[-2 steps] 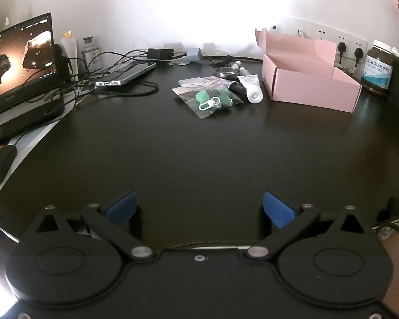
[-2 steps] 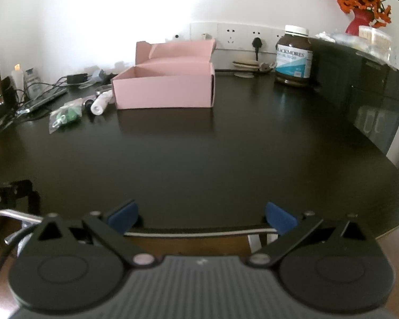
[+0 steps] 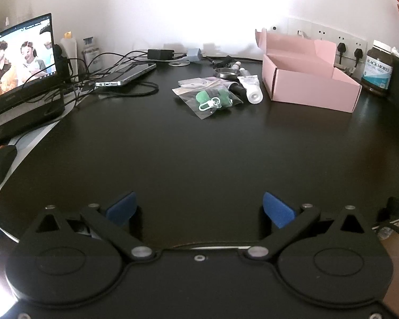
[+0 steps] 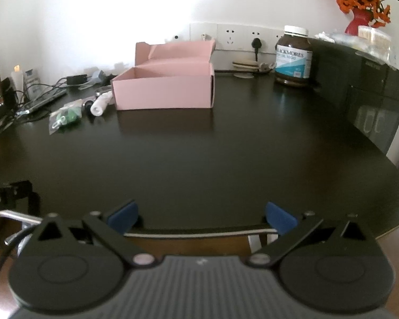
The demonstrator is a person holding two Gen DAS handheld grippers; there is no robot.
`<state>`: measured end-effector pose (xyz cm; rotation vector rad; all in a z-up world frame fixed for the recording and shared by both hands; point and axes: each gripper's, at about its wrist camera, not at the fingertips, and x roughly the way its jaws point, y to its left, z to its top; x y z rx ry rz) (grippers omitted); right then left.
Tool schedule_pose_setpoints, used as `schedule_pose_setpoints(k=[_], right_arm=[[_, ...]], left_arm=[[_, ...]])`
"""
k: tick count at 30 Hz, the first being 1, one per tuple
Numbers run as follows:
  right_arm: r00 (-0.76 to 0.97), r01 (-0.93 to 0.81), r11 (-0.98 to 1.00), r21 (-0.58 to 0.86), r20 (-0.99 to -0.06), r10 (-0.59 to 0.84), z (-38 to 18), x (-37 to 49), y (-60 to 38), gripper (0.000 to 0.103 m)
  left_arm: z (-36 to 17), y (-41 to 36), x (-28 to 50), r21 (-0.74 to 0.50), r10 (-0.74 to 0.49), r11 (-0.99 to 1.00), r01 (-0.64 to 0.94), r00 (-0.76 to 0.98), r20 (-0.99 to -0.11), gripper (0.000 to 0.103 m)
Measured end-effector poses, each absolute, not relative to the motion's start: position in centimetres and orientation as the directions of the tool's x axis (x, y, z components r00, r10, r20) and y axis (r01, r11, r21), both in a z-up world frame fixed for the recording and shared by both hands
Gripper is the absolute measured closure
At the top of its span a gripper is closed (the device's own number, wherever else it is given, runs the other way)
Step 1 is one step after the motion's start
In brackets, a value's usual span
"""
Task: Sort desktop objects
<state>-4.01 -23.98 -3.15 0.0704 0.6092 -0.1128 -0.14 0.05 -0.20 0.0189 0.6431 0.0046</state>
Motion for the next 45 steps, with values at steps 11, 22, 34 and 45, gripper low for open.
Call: schedule_pose_setpoints(k=[11,22,34,45], right_arm=[[0.823,0.122,0.992,0.018,-0.561,-0.091,-3.1,-4.1,-23.9,0.001],[0.833,0.129,0.992,0.018,-0.544,-0.098,-3.2,-4.0,-23.4,0.001],[0.834,0.127,0.992,0.021,-0.544,-0.095,-3.3,-4.2,-23.4,0.001],[0.835,0.122,0.992,0.023,-0.543,-0.090,-3.1,-4.1,-23.5,0.001]], left_arm=[[-1.3,0.2,-0.9,0.025,-0.015,0.999,0.033,0.846,-0.533,0.000],[-1.4,0.2,-0.8,0.025,-0.014,0.999,0.032,0.841,-0.541,0.000],[-1.4,0.1,-0.9,0.026,-0.009,0.999,0.027,0.843,-0.538,0.000],[-1.2,0.0,-0.4,0.024,0.002,1.000,0.014,0.832,-0.555,0.000]])
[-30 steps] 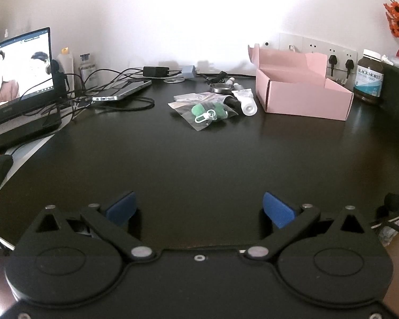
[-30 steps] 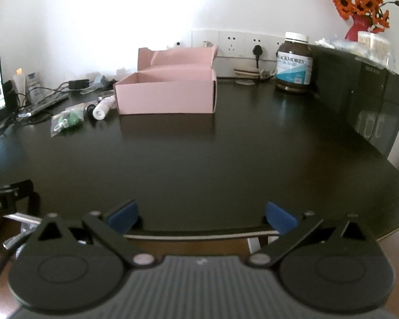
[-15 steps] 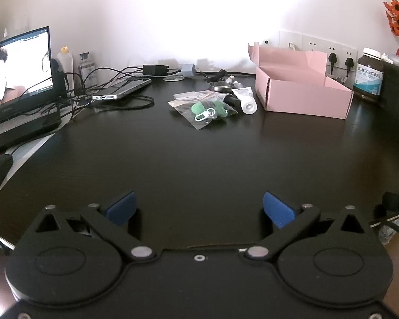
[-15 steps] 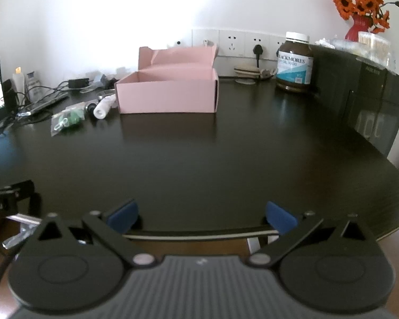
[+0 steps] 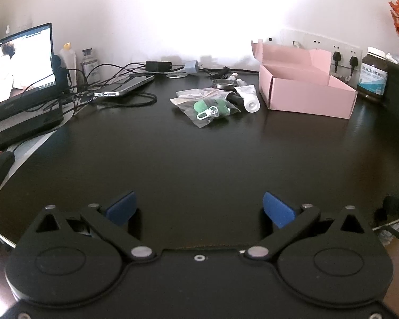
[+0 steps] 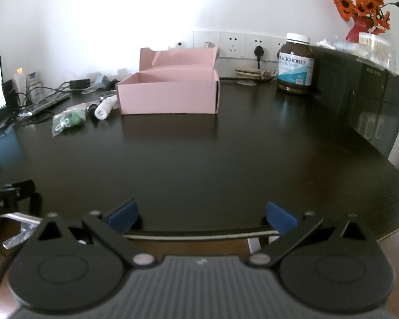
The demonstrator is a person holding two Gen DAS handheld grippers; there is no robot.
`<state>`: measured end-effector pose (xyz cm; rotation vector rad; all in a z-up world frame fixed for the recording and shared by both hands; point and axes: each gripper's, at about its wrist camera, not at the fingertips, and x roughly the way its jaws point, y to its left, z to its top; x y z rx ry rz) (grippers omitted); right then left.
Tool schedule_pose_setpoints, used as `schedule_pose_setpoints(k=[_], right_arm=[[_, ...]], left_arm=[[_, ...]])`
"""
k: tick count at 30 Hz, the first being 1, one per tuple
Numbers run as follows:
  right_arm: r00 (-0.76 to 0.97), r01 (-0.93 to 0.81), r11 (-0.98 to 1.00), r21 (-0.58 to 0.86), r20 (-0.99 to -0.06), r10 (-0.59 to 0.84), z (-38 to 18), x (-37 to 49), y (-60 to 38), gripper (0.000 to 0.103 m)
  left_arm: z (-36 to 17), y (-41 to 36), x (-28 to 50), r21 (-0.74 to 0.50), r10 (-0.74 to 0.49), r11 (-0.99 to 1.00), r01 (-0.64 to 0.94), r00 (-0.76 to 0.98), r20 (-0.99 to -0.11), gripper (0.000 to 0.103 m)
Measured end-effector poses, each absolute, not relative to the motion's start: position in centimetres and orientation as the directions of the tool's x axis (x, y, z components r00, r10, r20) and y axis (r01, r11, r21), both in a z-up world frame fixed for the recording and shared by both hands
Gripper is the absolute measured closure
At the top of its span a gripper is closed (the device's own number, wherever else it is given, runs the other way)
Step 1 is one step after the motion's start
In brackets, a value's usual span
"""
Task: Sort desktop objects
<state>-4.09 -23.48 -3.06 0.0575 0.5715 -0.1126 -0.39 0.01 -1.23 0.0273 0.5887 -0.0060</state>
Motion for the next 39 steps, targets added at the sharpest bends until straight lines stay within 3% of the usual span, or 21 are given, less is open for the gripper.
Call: schedule_pose_setpoints(k=[4,14,39], right_arm=[[0.828,0.124,0.992,0.022,-0.553,-0.091,-2.9,-4.0,-23.3,0.001],[0.795,0.115,0.993,0.024,-0.602,-0.078,-2.4,-3.1,-23.6,0.001],[0.783,0.011,1.000,0.019,-0.622,0.003,-2.2,-2.2,-24.3,0.001]], left_arm=[[-1.2,-0.1,0.0,0.025,-0.057,0.996,0.086,0.826,-0.561,0.000],[-1.5,-0.3,-0.3,0.025,-0.049,0.997,0.075,0.836,-0.546,0.000],[-1.5,0.0,1.2,0.063,-0.068,0.991,0.117,0.856,-0.513,0.000]])
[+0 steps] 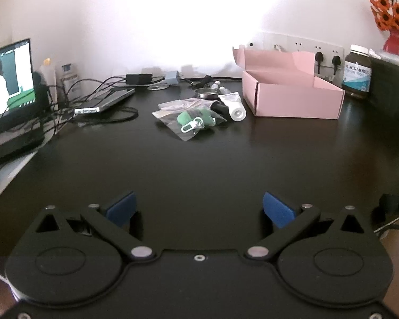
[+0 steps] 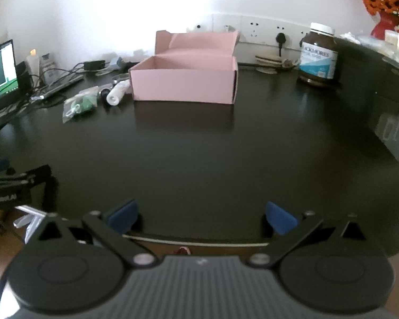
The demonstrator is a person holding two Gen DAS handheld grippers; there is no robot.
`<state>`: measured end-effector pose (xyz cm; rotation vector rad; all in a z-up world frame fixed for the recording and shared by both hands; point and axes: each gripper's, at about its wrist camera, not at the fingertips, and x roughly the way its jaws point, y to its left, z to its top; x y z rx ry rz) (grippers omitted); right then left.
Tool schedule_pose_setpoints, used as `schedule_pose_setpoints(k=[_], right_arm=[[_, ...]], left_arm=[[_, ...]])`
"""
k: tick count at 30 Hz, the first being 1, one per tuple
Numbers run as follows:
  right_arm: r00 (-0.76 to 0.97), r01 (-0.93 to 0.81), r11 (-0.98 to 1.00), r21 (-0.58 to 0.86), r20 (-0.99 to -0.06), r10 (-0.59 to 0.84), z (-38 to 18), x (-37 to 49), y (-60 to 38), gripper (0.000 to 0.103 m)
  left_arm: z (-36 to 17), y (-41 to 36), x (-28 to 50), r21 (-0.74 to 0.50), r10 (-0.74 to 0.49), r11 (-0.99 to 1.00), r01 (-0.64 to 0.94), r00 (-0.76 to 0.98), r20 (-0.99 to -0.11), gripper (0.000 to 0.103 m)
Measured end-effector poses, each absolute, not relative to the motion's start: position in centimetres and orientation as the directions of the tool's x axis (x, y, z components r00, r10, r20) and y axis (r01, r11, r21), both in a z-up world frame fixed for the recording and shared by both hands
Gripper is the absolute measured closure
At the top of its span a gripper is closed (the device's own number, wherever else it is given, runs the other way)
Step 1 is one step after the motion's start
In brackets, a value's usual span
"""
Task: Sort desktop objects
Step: 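Move the left tool toward the clear bag with green items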
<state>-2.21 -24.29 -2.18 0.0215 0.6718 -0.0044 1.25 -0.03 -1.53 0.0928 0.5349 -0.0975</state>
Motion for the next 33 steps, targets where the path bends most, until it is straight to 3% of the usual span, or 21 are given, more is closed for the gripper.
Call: schedule_pose_setpoints(k=[7,16,33], right_arm=[[0.803,-0.027,0.999,0.019,-0.594,0.033,-2.5,-2.4,-24.6,0.001],[0.811,-0.042,0.999,0.020,-0.583,0.046,-2.6,-1.8,-24.9,0.001],[0.823,-0.044,0.999,0.021,-0.566,0.048,-2.7,-0.4,-25.5,0.001]], left_arm=[[-1.2,-0.8,2.3,0.139,-0.049,0.981,0.139,0.857,-0.513,0.000],[-1.4,-3.0,1.8,0.317,-0.021,0.932,0.176,0.900,-0.436,0.000],[-0.7,-1.8,5.3,0.256,-0.036,0.947,0.193,0.858,-0.513,0.000]])
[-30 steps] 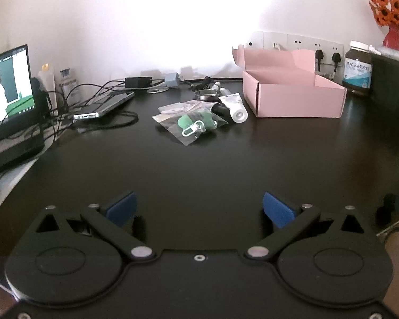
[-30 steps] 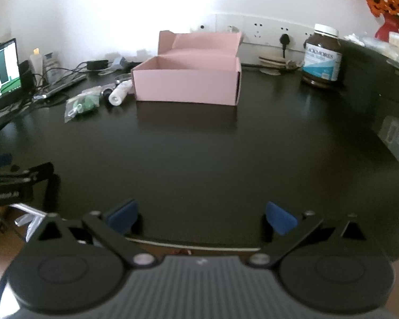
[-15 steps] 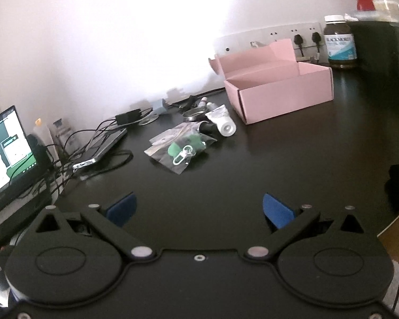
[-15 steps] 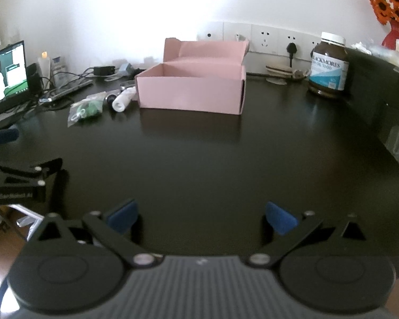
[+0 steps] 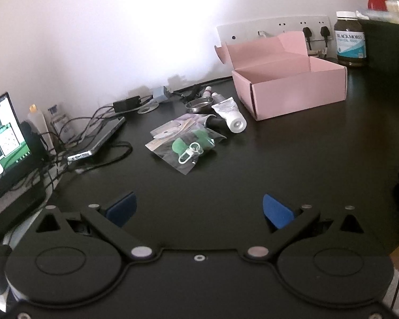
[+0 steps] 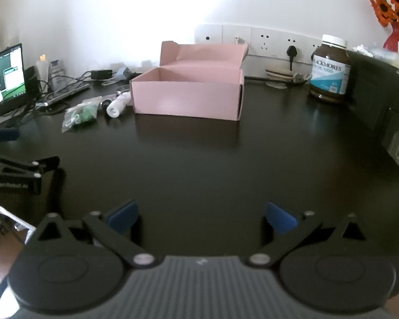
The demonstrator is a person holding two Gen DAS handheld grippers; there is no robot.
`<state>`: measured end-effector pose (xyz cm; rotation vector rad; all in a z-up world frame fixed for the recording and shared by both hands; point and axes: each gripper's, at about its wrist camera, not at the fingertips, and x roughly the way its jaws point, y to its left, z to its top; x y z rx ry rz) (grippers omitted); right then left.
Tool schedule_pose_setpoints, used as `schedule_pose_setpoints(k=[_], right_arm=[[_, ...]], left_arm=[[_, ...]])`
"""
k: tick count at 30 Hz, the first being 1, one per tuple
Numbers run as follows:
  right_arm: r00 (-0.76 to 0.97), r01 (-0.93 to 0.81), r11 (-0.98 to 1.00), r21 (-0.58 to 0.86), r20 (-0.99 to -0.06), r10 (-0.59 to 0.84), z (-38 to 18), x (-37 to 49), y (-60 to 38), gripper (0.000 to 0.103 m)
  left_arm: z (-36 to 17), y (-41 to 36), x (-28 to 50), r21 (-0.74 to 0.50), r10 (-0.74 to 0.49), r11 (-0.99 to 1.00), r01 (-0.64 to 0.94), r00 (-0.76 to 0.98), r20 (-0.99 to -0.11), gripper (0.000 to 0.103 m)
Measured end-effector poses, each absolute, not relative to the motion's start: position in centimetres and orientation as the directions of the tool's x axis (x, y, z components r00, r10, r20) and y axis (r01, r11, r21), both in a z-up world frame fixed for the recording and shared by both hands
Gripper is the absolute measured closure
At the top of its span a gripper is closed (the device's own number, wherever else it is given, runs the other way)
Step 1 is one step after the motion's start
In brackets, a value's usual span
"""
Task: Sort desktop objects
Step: 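Move the left tool toward the clear bag with green items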
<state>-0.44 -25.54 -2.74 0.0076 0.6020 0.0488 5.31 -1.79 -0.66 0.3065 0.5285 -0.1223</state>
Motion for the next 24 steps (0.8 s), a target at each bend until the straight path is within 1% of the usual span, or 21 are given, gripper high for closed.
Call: schedule_pose_setpoints(k=[6,10,14,20,24], right_arm=[[0.825,-0.043,0.999,0.021,-0.563,0.047,-2.8,-0.3,-25.6,0.001],[0.830,-0.040,0.999,0.021,-0.555,0.045,-2.8,-0.3,-25.7,0.001],[0.834,-0.038,0.999,0.021,-0.551,0.043,-2.9,-0.1,-25.8,0.001],[0.840,-0.035,0.999,0.022,-0.541,0.042,-2.9,0.2,-25.9,0.001],[0.841,-0.031,0.999,0.022,-0.540,0.038,-2.9,0.5,-26.0,0.001]], left_arm=[[-0.4,-0.9,6.2,0.185,-0.075,0.962,0.203,0.842,-0.535,0.000],[-0.3,-0.3,7.2,0.124,-0.099,0.971,0.203,0.820,-0.564,0.000],[0.0,0.7,8.6,0.045,-0.119,0.983,0.179,0.801,-0.587,0.000],[0.7,1.6,11.0,-0.033,-0.121,0.991,0.128,0.780,-0.614,0.000],[1.0,1.9,12.2,-0.081,-0.132,0.991,0.104,0.779,-0.613,0.000]])
